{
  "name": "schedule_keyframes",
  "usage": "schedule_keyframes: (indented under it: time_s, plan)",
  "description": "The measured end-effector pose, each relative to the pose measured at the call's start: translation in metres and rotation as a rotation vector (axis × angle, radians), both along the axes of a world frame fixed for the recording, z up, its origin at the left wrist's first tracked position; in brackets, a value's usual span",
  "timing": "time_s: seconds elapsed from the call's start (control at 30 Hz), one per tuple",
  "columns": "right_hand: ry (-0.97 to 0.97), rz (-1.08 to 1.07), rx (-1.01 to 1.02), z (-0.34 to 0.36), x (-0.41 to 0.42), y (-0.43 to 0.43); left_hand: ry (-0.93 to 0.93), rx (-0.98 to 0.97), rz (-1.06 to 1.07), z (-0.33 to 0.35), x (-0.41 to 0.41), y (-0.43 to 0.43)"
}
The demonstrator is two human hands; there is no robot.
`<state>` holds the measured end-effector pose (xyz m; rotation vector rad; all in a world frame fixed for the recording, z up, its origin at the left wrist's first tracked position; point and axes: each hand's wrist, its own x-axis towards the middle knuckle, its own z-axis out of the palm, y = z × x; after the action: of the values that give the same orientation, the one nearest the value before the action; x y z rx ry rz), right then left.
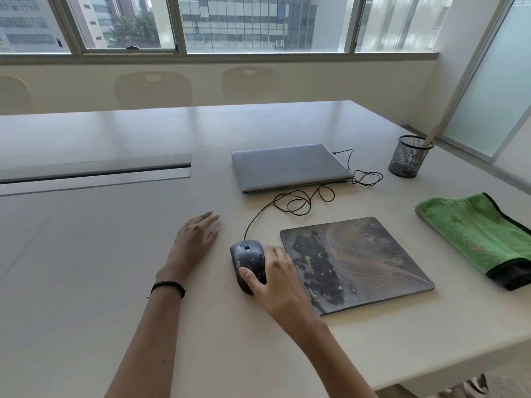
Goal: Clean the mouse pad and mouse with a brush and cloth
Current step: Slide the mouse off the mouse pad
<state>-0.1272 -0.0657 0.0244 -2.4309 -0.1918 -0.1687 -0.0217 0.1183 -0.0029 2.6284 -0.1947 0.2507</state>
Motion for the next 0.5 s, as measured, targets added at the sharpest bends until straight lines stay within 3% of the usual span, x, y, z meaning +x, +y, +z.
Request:
schedule_keyframes:
  time_s: [0.2,0.5]
  plan:
    - [-0.005,0.227,-0.025,0.015,0.008,-0.036,-0.002,0.017,0.011,0.0,-0.001,-0.001]
    - [-0.029,0.383,-0.156,0.022,0.032,-0.101,0.006,-0.03,0.057,0.005,-0.007,-0.009]
